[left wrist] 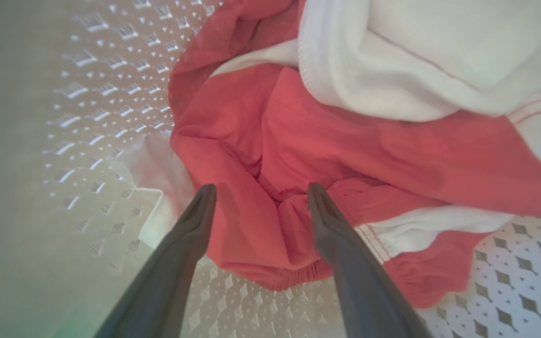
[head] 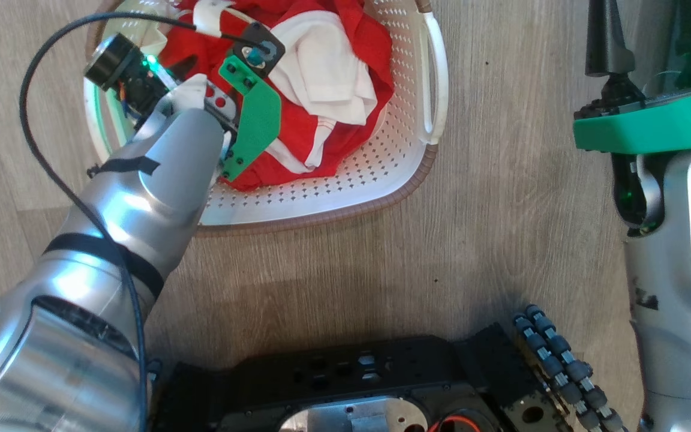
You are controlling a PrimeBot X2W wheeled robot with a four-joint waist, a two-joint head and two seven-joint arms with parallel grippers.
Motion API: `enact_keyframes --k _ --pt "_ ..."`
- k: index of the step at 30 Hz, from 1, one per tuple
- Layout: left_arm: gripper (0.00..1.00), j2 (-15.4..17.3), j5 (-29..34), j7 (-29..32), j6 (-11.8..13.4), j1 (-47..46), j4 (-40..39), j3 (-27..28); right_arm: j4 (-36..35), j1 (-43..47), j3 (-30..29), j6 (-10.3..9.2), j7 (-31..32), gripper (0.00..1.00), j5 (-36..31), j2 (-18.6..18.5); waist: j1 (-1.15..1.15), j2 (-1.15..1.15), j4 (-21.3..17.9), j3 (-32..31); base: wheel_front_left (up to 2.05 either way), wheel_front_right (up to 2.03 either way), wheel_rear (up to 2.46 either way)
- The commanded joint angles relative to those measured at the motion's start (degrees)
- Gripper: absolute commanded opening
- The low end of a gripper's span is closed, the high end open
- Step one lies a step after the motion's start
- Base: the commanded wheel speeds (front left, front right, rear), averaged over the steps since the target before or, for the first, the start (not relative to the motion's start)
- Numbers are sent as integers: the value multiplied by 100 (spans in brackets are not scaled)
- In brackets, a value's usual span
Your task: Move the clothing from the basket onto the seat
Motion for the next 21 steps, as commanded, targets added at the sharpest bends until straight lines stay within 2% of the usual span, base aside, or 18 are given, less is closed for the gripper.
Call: enact_keyframes --k 1,13,14,16,17,21 --pt "100 90 20 32 -6 -38 -18 5 -164 124 134 -1 -36 100 42 97 0 0 -7 23 0 0 0" --pt "100 90 -119 164 -82 -145 292 -176 -150 82 261 -1 -36 100 183 107 0 0 -54 84 0 0 0" --pt "78 90 -134 166 -75 -141 305 -188 -150 81 263 -1 -36 100 191 103 0 0 -58 82 0 0 0" --pt "11 90 -161 147 -68 -121 322 -219 -150 88 261 -1 -36 100 209 94 0 0 -63 66 0 0 0" --pt "0 90 -178 132 -73 -100 329 -234 -144 94 254 -1 -36 100 218 90 0 0 -66 47 0 0 0" --pt "0 90 -360 -53 -69 26 251 -205 -99 150 182 -1 -36 100 235 76 0 0 -34 -124 0 0 0"
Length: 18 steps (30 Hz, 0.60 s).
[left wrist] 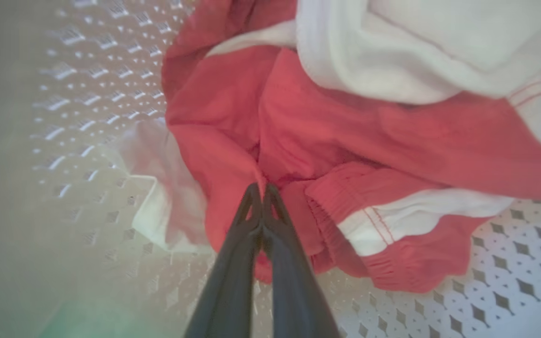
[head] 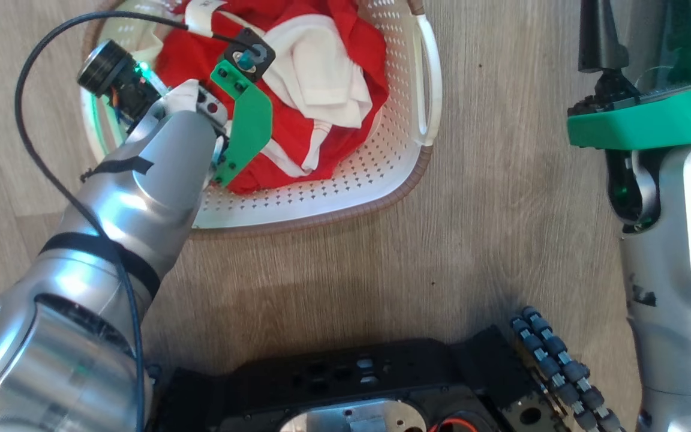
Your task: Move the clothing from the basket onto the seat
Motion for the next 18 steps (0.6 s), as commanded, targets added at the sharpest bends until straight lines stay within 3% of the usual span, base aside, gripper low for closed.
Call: enact_keyframes --k 1,13,18 --pt "0 90 -79 -140 48 164 -154 85 -133 257 44 -1 -36 100 52 69 0 0 39 -133 0 0 0" --pt "0 119 -1060 -1702 214 881 -541 780 27 859 -183 -1 -36 100 67 -25 0 0 404 -1411 0 0 0" --pt "0 238 -1464 -2395 219 1342 -647 1148 156 1298 -210 -1 -36 100 88 -20 0 0 550 -2250 0 0 0"
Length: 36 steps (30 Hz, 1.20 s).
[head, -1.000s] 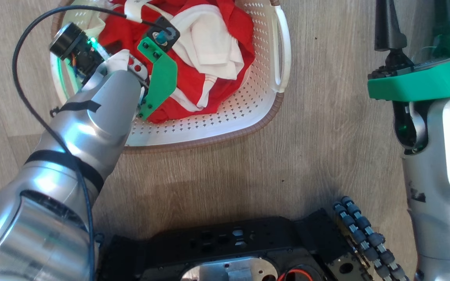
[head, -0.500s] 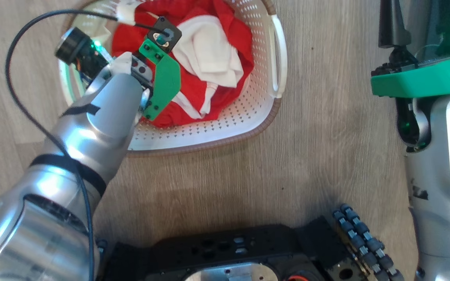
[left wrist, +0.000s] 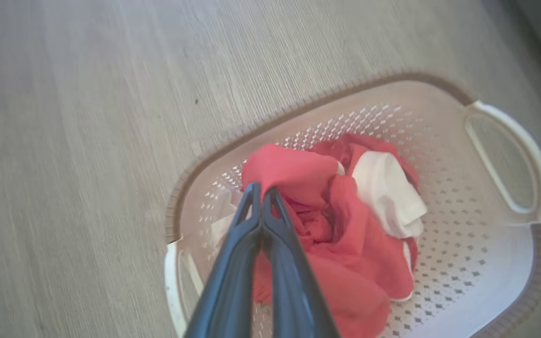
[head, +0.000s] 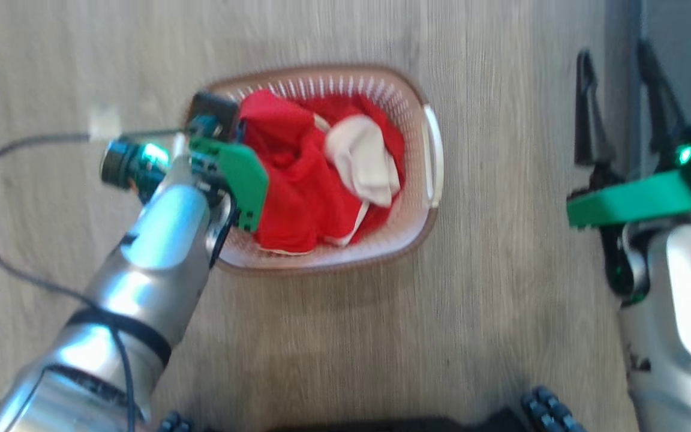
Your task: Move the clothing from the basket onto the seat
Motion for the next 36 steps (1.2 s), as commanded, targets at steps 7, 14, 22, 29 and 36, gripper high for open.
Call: enact_keyframes --k 7,14,22,29,36 --pt "0 283 -555 -661 41 930 -536 630 62 837 122 -1 -36 100 46 1 0 0 323 -1672 0 0 0" --pt "0 458 -578 -752 291 1796 -1810 1037 221 1323 142 -1 -36 100 39 -44 0 0 441 -2460 0 0 0" --pt "0 664 -361 -754 461 3040 -3503 1578 352 1602 340 -1 -36 100 39 -57 0 0 377 -3095 0 0 0" --pt "0 754 -147 -755 546 3805 -4291 1831 513 1850 562 -1 -36 100 -5 -186 0 0 290 -3556 0 0 0" --pt "0 812 -70 -755 587 4171 -4628 1936 570 2024 722 -1 -36 100 -16 -248 0 0 251 -3813 0 0 0"
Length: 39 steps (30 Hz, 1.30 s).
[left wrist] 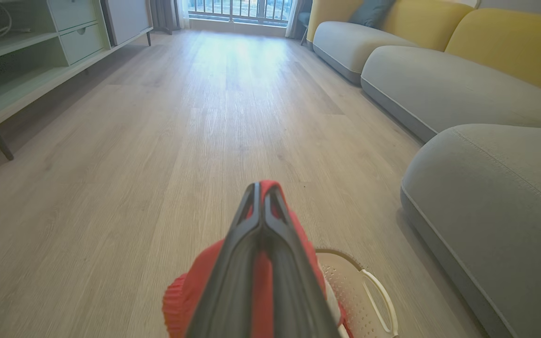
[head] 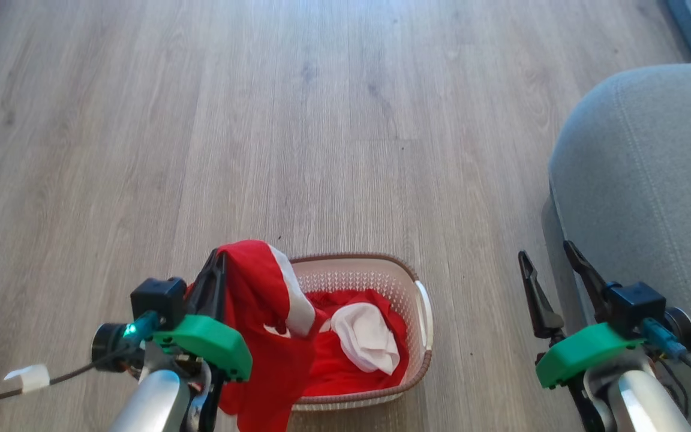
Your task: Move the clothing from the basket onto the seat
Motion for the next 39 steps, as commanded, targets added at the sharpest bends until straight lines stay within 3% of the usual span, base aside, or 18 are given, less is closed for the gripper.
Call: enact_keyframes --k 1,39 --pt "0 141 61 -73 40 -178 -249 242 -156 -79 157 -1 -37 100 -35 -95 1 -1 -8 -48 0 0 0" --pt "0 452 38 118 210 -121 -624 187 -155 -101 242 -1 -37 100 -46 -63 1 -1 1 -110 0 0 0"
